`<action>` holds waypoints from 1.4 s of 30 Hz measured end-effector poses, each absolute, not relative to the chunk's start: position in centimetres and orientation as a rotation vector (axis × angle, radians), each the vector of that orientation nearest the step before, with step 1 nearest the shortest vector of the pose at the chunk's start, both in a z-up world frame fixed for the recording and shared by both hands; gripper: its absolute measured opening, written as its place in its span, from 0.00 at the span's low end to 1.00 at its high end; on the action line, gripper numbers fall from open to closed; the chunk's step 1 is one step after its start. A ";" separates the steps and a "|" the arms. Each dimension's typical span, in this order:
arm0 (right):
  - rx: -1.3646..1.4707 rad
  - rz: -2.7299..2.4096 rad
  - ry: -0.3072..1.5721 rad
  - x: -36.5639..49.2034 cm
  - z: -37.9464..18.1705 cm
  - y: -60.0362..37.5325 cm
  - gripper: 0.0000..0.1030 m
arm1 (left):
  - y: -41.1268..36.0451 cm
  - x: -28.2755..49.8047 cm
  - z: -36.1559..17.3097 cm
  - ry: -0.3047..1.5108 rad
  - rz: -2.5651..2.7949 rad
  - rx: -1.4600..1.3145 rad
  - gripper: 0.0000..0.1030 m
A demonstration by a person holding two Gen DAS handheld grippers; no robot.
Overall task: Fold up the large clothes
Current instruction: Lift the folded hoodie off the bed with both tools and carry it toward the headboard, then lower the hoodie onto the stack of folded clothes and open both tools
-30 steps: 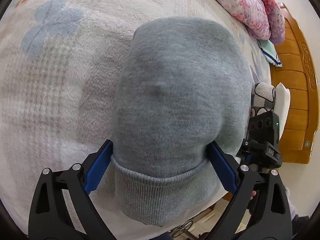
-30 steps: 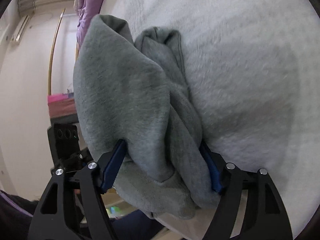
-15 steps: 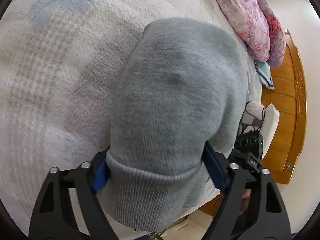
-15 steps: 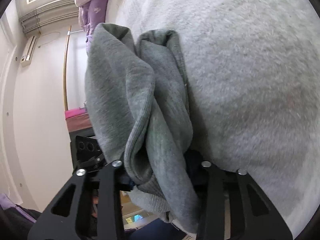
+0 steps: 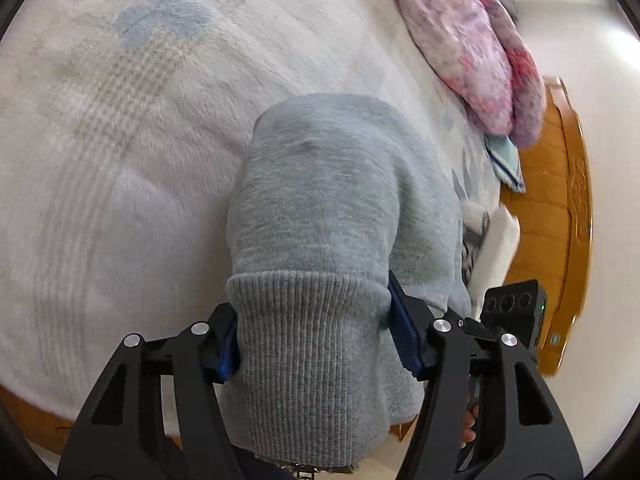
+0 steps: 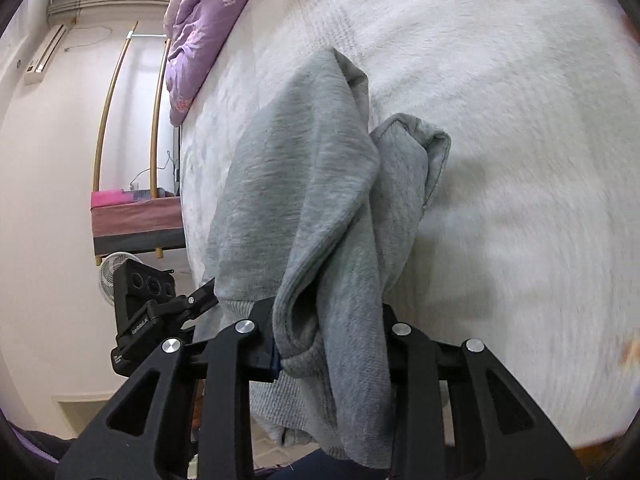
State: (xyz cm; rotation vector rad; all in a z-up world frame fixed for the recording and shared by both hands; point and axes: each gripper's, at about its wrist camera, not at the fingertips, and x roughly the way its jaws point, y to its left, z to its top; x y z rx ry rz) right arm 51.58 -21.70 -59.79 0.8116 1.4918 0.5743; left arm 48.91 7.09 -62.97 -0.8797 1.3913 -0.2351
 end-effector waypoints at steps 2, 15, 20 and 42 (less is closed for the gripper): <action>0.827 0.553 1.475 50.6 -58.8 -21.9 0.26 | 6.3 47.9 -61.5 1.389 -0.271 -0.847 0.58; 0.865 0.455 1.303 47.1 -51.5 -30.2 0.26 | -3.1 46.4 -51.9 1.335 -0.466 -0.644 0.59; 0.847 0.462 1.205 49.6 -48.6 -37.8 0.26 | -11.7 49.7 -48.4 1.236 -0.542 -0.564 0.59; 0.574 0.278 1.388 65.4 -56.0 -65.7 0.28 | -44.4 62.4 -56.7 1.261 -0.451 -0.390 0.78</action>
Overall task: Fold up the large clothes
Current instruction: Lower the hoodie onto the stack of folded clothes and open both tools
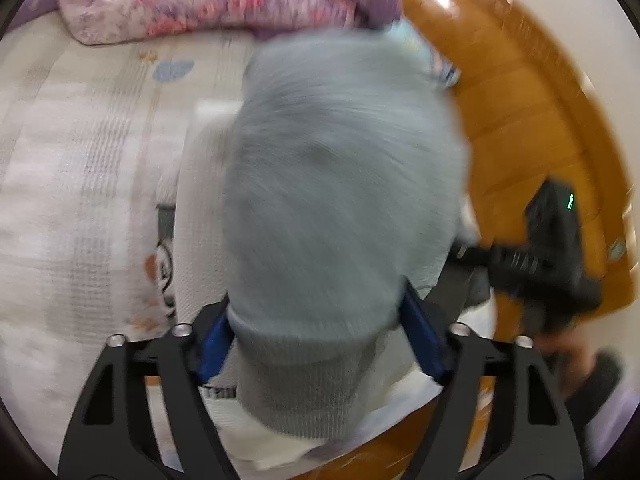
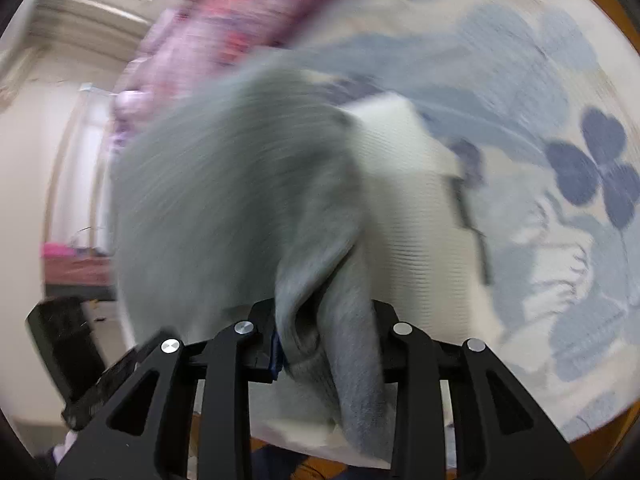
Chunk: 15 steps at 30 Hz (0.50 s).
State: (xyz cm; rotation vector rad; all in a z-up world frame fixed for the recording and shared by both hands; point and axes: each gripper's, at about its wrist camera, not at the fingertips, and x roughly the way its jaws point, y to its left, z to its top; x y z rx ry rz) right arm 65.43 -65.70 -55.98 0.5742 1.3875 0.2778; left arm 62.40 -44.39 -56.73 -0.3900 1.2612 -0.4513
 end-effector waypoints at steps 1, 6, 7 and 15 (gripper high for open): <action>0.604 0.268 1.406 65.4 -56.8 -66.1 0.29 | -44.4 62.2 -57.0 1.271 -0.475 -0.392 0.78; 0.495 0.155 1.371 63.8 -55.3 -66.7 0.44 | -44.4 62.1 -54.4 1.225 -0.436 -0.357 0.80; 0.454 0.131 1.369 63.9 -54.9 -66.9 0.44 | -43.9 61.9 -53.7 1.214 -0.404 -0.349 0.82; 0.132 -0.021 1.272 61.7 -51.4 -65.6 0.35 | -41.8 61.0 -53.8 1.245 -0.276 -0.307 0.84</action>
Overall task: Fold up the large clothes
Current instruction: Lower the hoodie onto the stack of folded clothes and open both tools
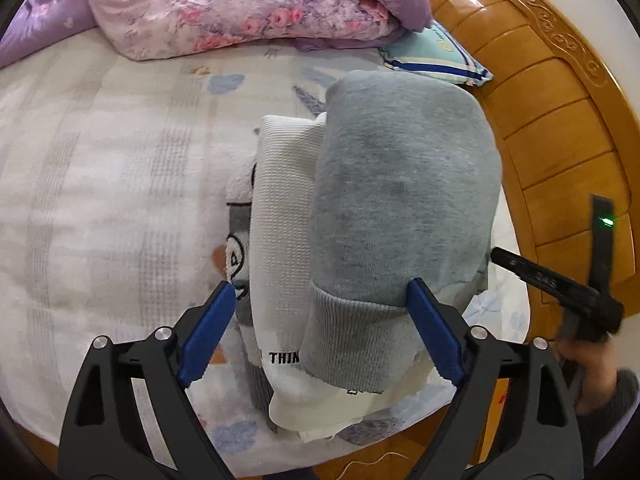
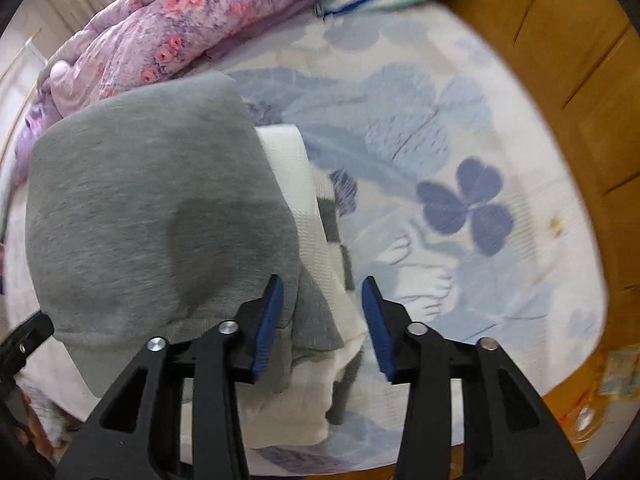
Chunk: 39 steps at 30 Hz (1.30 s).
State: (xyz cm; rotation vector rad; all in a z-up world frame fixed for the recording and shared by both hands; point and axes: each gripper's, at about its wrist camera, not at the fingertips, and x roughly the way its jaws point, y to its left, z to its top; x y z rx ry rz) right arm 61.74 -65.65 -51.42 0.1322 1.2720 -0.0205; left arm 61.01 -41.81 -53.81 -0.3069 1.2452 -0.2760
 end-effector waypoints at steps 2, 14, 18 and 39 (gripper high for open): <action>0.161 0.066 1.249 61.5 -50.8 -64.2 0.27 | -42.2 60.8 -53.7 1.248 -0.278 -0.279 0.84; 0.050 0.139 1.461 63.9 -60.6 -61.7 0.17 | -44.8 61.0 -56.0 1.251 -0.314 -0.108 0.89; 0.032 0.145 1.456 63.5 -60.0 -61.8 0.19 | -43.8 60.6 -55.6 1.259 -0.307 -0.173 0.89; 0.014 0.097 1.264 54.8 -44.9 -47.0 0.85 | -29.5 53.9 -46.9 1.212 -0.371 -0.129 0.90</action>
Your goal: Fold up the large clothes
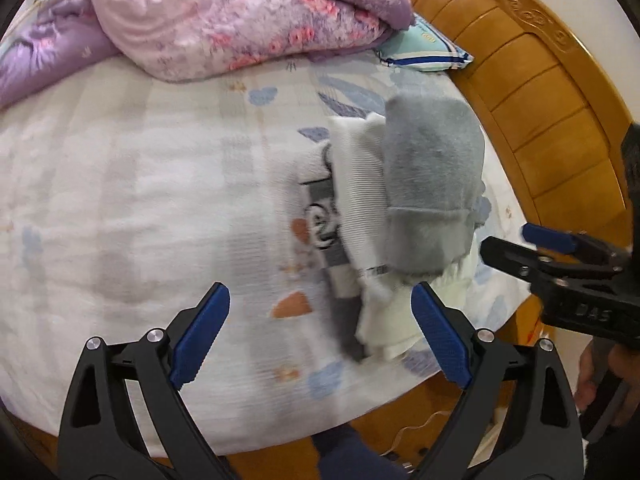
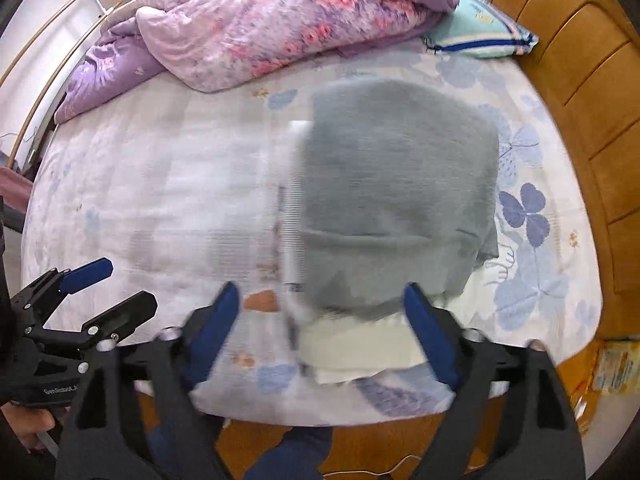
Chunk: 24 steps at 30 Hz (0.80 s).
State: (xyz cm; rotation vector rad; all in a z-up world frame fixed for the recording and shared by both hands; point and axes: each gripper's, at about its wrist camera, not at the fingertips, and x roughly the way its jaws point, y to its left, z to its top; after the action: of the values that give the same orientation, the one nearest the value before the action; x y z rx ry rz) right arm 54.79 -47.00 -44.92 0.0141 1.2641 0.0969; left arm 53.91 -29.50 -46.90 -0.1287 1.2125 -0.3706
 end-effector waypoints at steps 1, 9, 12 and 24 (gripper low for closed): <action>0.010 0.082 1.252 54.1 -44.3 -46.0 0.88 | -28.5 53.5 -46.3 1.199 -0.373 -0.112 0.90; -0.013 -0.035 1.151 48.3 -38.4 -36.3 0.91 | -19.0 49.0 -39.4 1.074 -0.420 -0.053 0.93; -0.023 -0.047 1.133 46.8 -36.2 -33.4 0.91 | -16.6 47.1 -37.3 1.050 -0.426 -0.068 0.94; -0.106 -0.075 1.043 40.3 -29.9 -28.2 0.91 | -12.0 40.4 -30.1 0.954 -0.413 -0.116 0.94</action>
State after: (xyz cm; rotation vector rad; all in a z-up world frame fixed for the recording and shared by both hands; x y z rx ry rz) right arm 40.31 -28.25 -29.87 -0.1065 1.0429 -0.0747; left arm 40.43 -12.01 -30.12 -0.1161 0.9538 -0.4135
